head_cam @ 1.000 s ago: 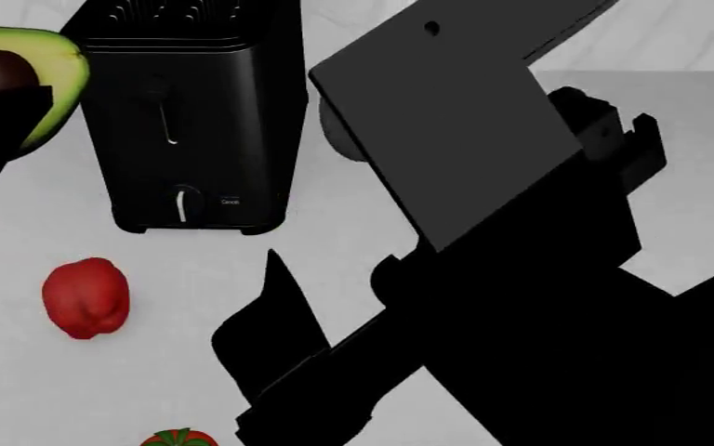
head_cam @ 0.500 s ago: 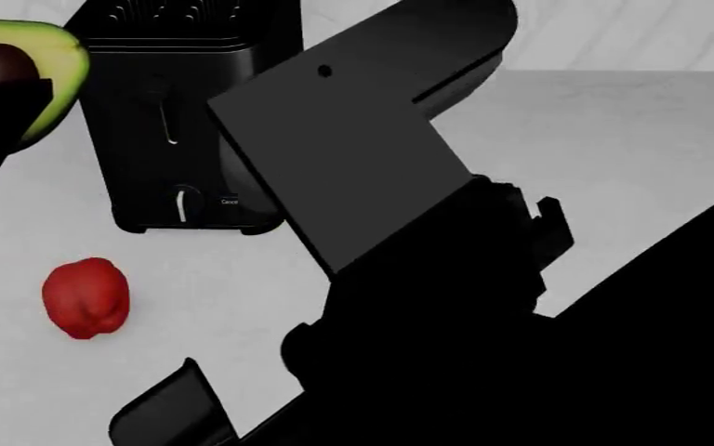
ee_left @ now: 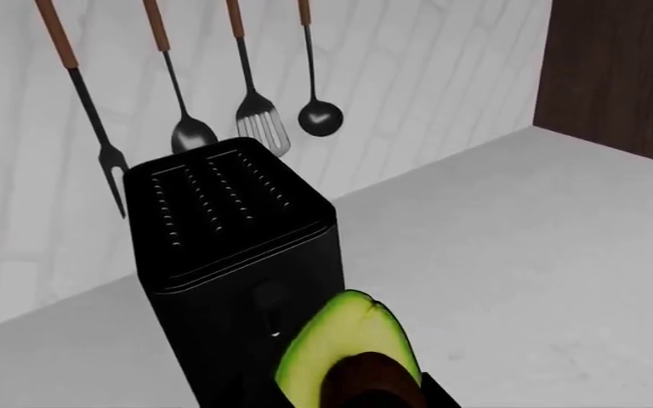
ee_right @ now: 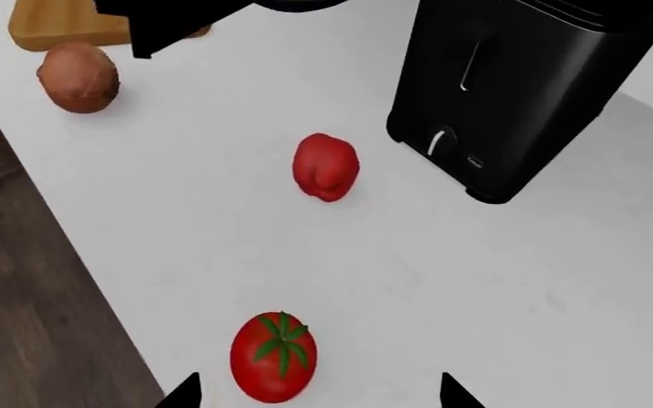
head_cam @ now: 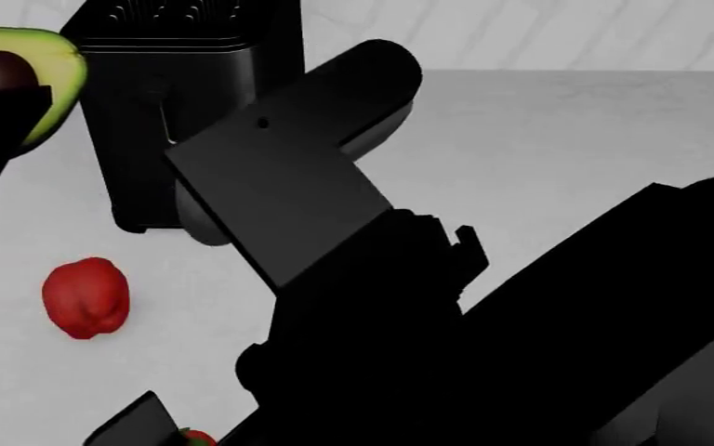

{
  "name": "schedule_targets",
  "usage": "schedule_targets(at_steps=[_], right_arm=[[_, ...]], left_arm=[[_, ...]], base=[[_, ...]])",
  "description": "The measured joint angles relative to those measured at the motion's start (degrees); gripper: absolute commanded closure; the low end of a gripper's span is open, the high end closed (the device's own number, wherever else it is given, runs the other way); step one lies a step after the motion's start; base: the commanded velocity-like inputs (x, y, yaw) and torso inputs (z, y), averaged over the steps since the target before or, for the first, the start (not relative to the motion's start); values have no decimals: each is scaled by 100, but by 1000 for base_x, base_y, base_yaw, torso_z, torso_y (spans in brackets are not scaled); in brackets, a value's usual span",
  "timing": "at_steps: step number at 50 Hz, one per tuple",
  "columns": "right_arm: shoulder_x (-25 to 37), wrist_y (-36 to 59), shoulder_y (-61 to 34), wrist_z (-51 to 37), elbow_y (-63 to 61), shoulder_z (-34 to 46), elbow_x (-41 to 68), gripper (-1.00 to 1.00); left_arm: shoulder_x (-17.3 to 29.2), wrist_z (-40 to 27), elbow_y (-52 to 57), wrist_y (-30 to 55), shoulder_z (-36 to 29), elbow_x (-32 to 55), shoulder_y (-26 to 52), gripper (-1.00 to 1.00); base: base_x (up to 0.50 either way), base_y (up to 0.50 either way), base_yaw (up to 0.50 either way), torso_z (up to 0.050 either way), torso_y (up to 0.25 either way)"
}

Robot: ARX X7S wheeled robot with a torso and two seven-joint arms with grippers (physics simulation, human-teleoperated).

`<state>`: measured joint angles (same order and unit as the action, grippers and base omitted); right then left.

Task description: Place the avocado, onion, tomato and bell pepper on the cutting board.

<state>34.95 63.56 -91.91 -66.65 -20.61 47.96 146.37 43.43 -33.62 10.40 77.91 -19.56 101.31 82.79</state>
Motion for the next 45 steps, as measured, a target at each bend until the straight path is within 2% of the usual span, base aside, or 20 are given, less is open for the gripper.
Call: schedule_targets(at_steps=[45], right_arm=[[-647,489,1528,1723,629,-278,-2080,-100]], left_arm=[[174,229,171,-186,-144,-224,-36,100]], base=[[0,0,0,0,0]])
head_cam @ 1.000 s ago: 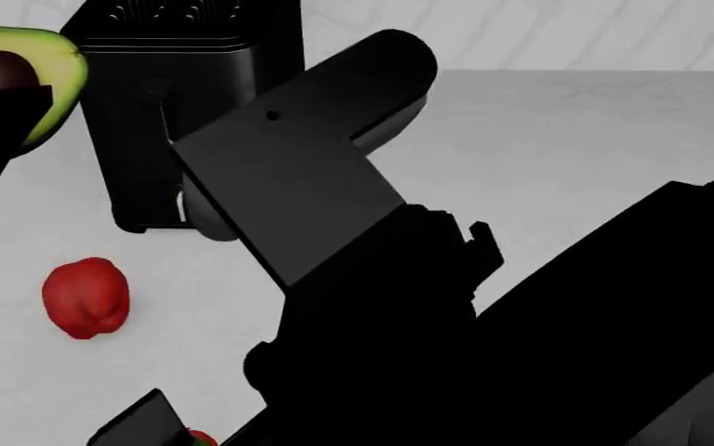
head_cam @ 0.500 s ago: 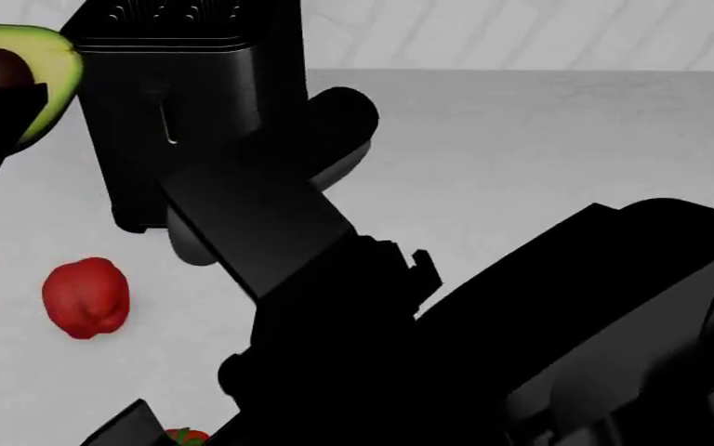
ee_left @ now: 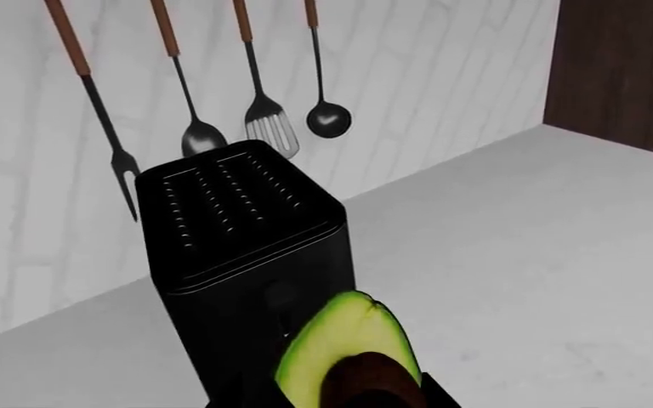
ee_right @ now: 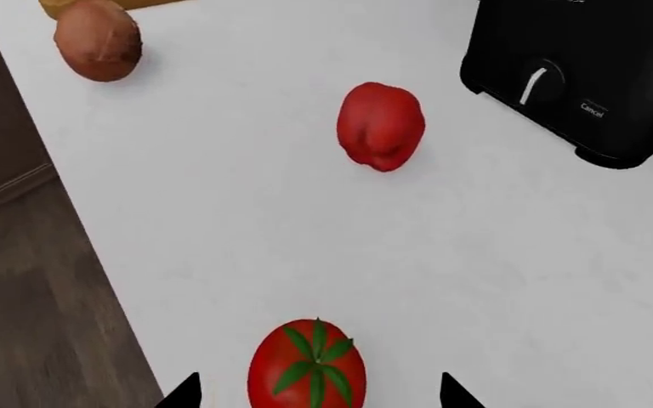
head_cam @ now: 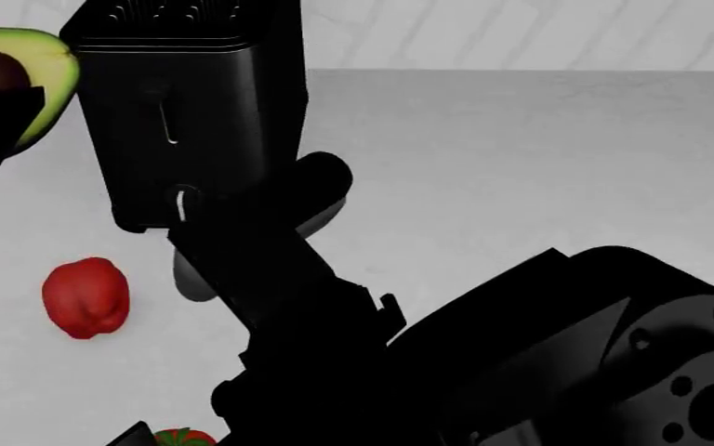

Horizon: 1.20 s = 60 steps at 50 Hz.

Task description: Place the avocado, onion, tomato and bell pepper on the cutting board.

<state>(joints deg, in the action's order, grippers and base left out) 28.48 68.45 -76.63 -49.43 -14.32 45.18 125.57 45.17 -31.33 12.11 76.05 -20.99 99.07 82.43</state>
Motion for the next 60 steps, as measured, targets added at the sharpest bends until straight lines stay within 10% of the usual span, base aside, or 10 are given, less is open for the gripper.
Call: schedule_targets(at_steps=[60], right_arm=[[-528,192,981,2129,658,345,-2215,-100]], left_arm=[[180,94,65,-254,-152,-42,-14,100]], base=[[0,0,0,0,0]])
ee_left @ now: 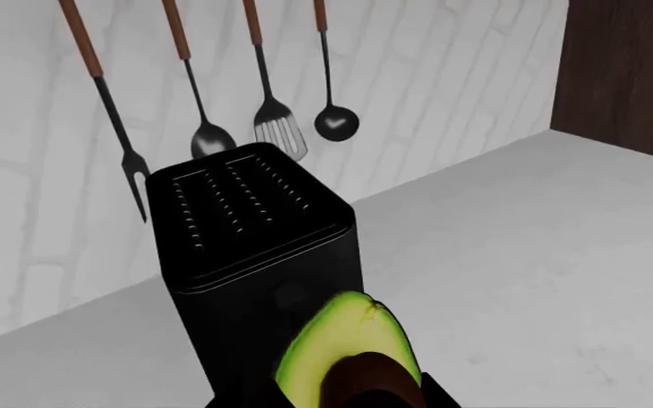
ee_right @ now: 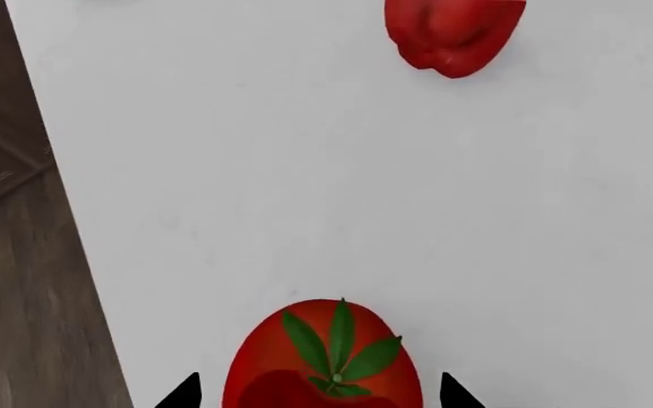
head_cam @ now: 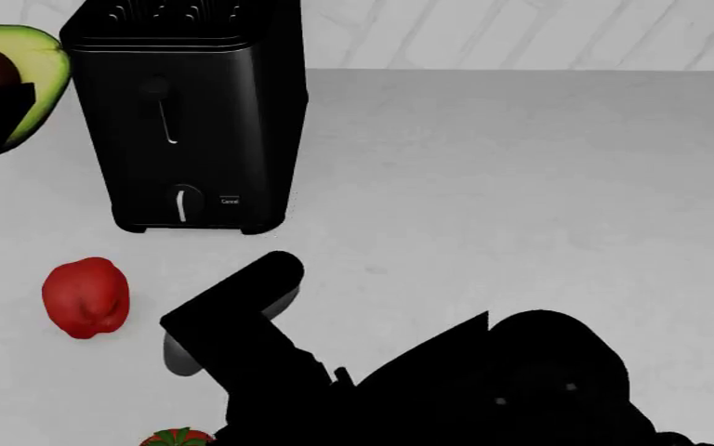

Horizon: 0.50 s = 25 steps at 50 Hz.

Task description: Place the avocado, onion, tomato and bell pepper on the cutting board.

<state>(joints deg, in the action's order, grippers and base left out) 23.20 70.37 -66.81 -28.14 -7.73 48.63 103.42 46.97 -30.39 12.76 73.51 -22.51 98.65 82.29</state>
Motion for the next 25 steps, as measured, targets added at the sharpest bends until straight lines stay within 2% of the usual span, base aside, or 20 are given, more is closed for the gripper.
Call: schedule_targets(at_steps=[9,10,25], right_arm=[[-6,-2,77,147,-21,64,-189,-100],[-3,-5,81,159,-29,64,-205,100],[202,-173,109,-143,-373,-38,70,100]], left_arm=[[52,-48,37,-29,-4,75,-13,100],[58,-53,41,-32,-5,82,-13,100],[136,-132,83,-69,-6,215,18,100]], base=[[0,0,1,0,0],[0,0,0,0,0],[0,0,0,0,0]])
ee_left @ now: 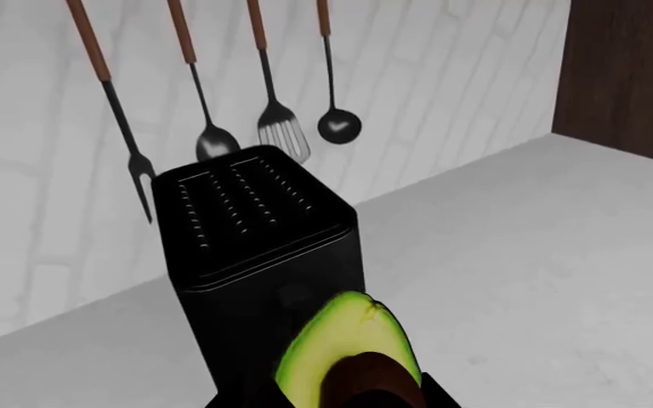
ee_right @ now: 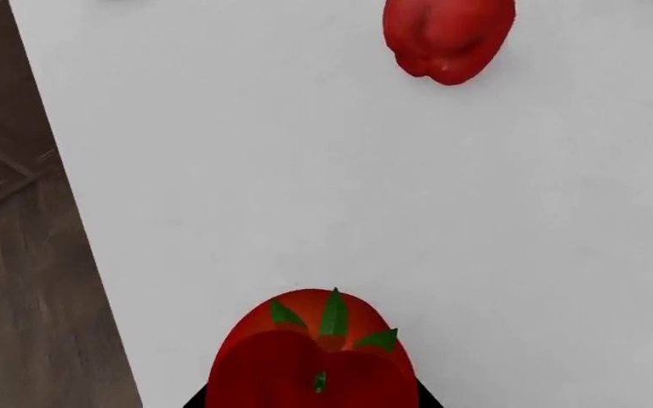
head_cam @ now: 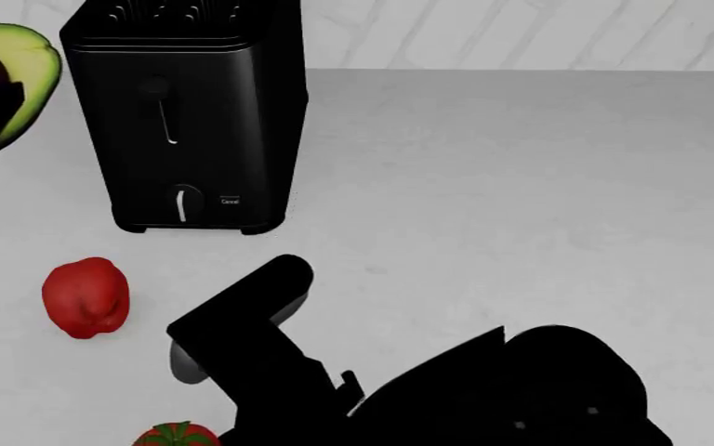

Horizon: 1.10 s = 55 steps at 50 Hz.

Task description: Place the avocado, onion, tomato and bell pepper on the cutting board.

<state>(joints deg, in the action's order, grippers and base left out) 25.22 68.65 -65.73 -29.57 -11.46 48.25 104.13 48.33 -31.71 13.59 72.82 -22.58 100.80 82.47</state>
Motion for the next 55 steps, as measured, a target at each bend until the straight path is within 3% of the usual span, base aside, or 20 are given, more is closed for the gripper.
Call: schedule_targets(at_steps=[24,55], right_arm=[[685,-323,-626,-1264,-1186,-458,876,100],[1712,-1209,-1623,-3148,-2641,-1296,1725,100]], left_arm=[[148,-9,116,-215,97,47,-197,100],[1106,-403,1722,-790,869,149,-1202,100]], base=[[0,0,0,0,0],[0,0,0,0,0]])
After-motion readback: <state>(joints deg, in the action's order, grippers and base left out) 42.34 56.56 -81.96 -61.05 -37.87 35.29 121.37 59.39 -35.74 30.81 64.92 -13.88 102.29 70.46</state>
